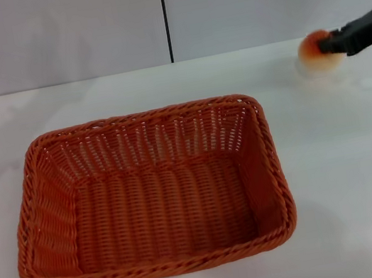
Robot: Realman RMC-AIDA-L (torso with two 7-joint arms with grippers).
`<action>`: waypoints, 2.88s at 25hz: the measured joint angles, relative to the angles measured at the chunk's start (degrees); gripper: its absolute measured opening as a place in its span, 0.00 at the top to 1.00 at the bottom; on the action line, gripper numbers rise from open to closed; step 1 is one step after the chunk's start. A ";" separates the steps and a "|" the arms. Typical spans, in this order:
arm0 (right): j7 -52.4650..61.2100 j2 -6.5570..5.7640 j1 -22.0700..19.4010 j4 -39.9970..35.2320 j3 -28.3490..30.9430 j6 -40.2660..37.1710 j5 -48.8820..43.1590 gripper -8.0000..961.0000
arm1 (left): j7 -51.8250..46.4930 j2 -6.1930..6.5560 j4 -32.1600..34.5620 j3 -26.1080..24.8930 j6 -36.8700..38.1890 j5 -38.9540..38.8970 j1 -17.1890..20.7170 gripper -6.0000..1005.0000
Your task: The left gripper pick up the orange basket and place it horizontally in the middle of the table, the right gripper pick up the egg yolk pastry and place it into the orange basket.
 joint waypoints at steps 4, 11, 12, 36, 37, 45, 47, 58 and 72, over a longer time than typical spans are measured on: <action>-1.33 1.78 -5.33 -11.49 0.74 -6.78 6.10 0.79 | 0.03 0.04 -0.59 0.00 0.01 -0.01 -0.14 0.47; -11.72 2.87 -9.63 -19.59 8.16 -28.61 27.80 0.85 | 0.57 0.08 -1.23 -0.01 -0.05 0.23 -0.32 0.47; -13.12 2.87 -9.63 -19.69 8.49 -32.24 30.86 0.86 | 0.74 0.07 -1.38 0.00 -0.02 0.23 -0.33 0.47; -24.04 3.51 0.82 0.29 -4.20 -35.22 33.68 0.74 | 2.40 -0.02 -3.81 0.00 0.98 -0.10 -0.52 0.47; -24.04 3.52 0.65 0.24 -4.12 -35.33 33.74 0.70 | 2.41 -0.02 -3.81 0.00 1.01 -0.10 -0.50 0.47; -25.47 4.25 -4.89 -4.90 -0.75 -35.81 36.69 0.38 | 2.60 -0.07 -3.81 -0.01 1.65 -0.23 -0.40 0.47; -28.58 4.56 -7.32 -5.56 2.03 -36.02 39.19 0.35 | 2.84 -0.15 -3.82 -0.01 1.71 -0.36 -0.39 0.47; -56.65 4.81 -21.40 8.42 16.05 -36.02 69.32 0.34 | 10.35 -0.15 -8.24 -0.50 3.00 -8.44 0.15 0.47; -62.52 4.88 -22.58 29.28 30.72 -39.16 89.69 0.34 | 49.44 -0.38 -28.86 -0.62 12.79 -34.40 0.21 0.47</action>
